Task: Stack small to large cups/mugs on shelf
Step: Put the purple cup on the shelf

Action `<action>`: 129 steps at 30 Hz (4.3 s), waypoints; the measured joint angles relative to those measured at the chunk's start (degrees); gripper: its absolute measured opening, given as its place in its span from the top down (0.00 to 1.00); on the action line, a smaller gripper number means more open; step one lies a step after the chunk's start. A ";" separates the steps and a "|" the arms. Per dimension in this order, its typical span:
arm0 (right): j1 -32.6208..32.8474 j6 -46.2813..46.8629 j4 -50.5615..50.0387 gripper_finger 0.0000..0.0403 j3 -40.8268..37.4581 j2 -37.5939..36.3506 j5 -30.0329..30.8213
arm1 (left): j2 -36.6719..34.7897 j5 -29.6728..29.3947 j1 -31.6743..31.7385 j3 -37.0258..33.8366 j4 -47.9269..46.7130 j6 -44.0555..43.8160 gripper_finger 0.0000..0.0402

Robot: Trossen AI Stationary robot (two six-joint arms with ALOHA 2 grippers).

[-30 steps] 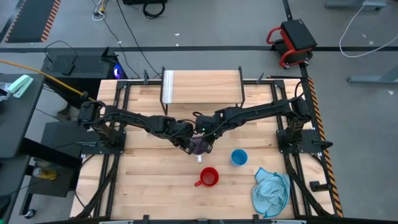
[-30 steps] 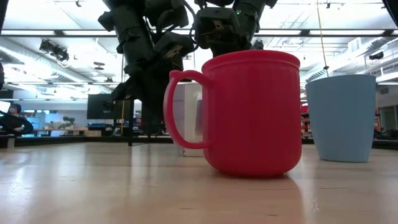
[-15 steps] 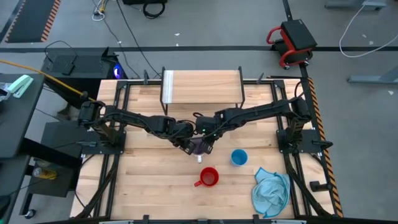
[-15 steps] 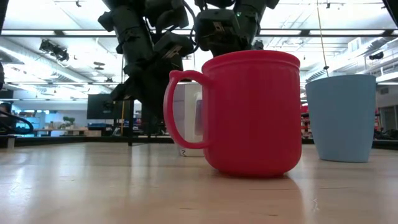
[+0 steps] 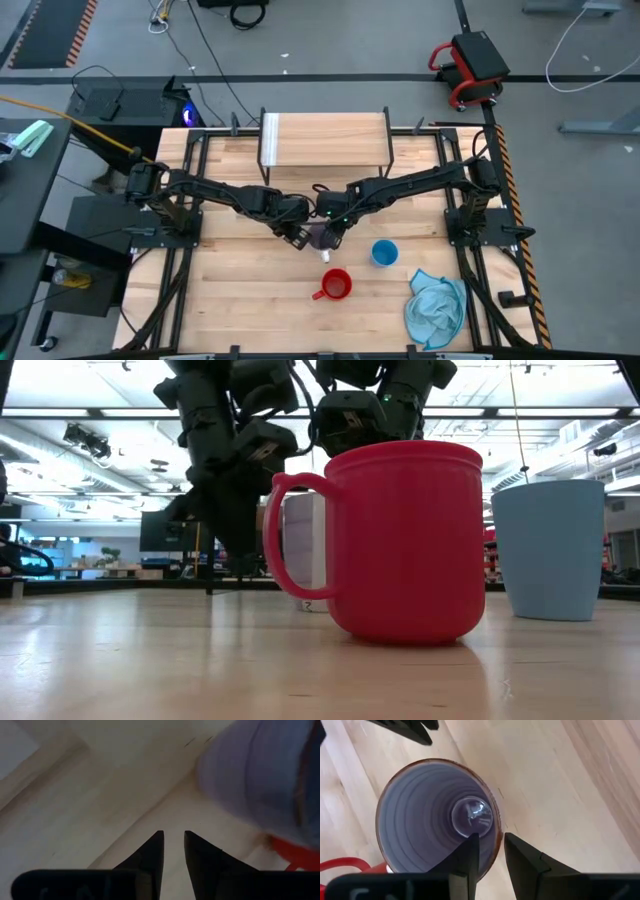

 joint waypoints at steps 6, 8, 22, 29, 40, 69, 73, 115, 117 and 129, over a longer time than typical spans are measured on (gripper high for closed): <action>0.00 0.00 0.07 0.76 0.00 0.00 0.02 | -0.75 1.51 -0.12 0.00 -5.44 1.29 0.81; 0.03 0.00 0.09 0.76 0.00 0.00 0.04 | -2.13 1.46 -0.42 0.02 -8.14 1.40 0.81; -0.06 -0.02 -0.18 0.84 0.02 0.02 0.11 | -13.12 0.51 -0.38 0.04 -14.72 1.62 0.81; -0.15 -0.02 -0.21 0.92 0.02 0.11 0.36 | -14.11 -0.72 -0.28 0.04 -14.38 1.26 0.82; -0.23 -1.65 -0.39 0.95 0.27 0.11 2.02 | -14.11 -1.18 -0.28 0.04 -13.95 0.87 0.83; -10.58 -14.14 -40.14 0.97 33.65 0.09 15.76 | -14.02 -2.66 -0.28 0.02 -13.63 4.92 0.85; -13.28 -14.85 -43.83 0.97 38.63 0.04 17.07 | -14.02 -3.51 -0.28 0.02 -13.24 5.04 0.86; -42.73 -18.47 -42.45 0.97 37.65 0.07 4.79 | -14.02 -4.17 1.11 0.00 -7.29 5.83 0.89; -42.68 -18.07 -42.16 0.97 37.63 0.07 4.76 | -14.02 -4.18 1.11 0.00 -7.29 5.85 0.89; -42.34 -17.10 -42.55 0.95 37.62 0.07 4.68 | -14.02 -4.17 1.11 0.00 -7.31 6.00 0.89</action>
